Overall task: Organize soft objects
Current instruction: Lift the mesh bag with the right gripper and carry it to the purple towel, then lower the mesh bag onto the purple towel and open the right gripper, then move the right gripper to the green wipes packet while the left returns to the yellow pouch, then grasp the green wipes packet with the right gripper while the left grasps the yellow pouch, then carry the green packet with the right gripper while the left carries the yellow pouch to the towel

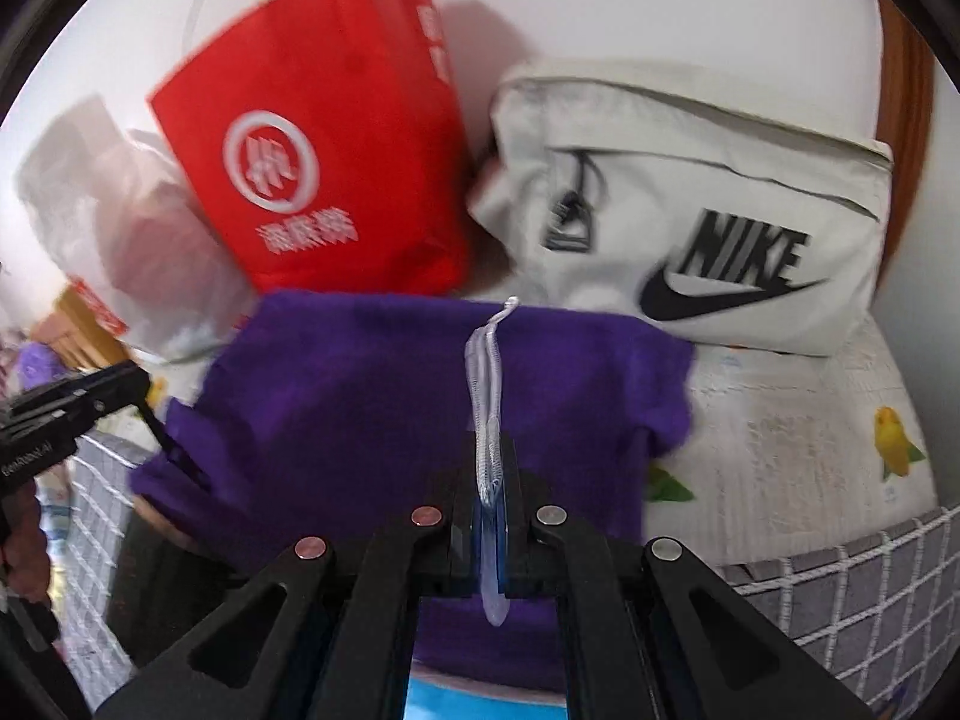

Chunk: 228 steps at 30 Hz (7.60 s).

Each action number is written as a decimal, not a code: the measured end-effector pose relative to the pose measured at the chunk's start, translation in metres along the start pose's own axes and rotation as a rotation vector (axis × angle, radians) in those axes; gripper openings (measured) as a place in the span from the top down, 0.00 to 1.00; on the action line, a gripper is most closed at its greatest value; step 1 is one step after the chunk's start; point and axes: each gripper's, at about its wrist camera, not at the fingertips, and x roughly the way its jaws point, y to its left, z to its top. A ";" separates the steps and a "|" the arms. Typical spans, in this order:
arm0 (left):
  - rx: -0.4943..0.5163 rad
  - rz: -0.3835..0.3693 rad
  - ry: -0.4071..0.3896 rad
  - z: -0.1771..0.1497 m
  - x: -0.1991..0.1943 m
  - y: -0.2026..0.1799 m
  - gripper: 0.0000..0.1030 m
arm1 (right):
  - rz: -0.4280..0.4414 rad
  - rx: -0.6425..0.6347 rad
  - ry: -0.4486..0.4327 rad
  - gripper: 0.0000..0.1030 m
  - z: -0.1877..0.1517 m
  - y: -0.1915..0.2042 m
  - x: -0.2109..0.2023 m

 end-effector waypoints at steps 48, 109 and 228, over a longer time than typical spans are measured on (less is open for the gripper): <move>0.012 0.057 -0.024 -0.013 -0.042 -0.023 0.40 | -0.131 -0.140 -0.092 0.26 -0.010 0.013 -0.043; -0.147 -0.062 0.078 -0.231 -0.139 -0.032 0.40 | 0.028 -0.098 0.003 0.95 -0.217 0.069 -0.129; -0.063 -0.062 0.030 -0.010 0.005 -0.009 0.64 | -0.038 -0.122 0.080 0.94 0.004 -0.001 0.028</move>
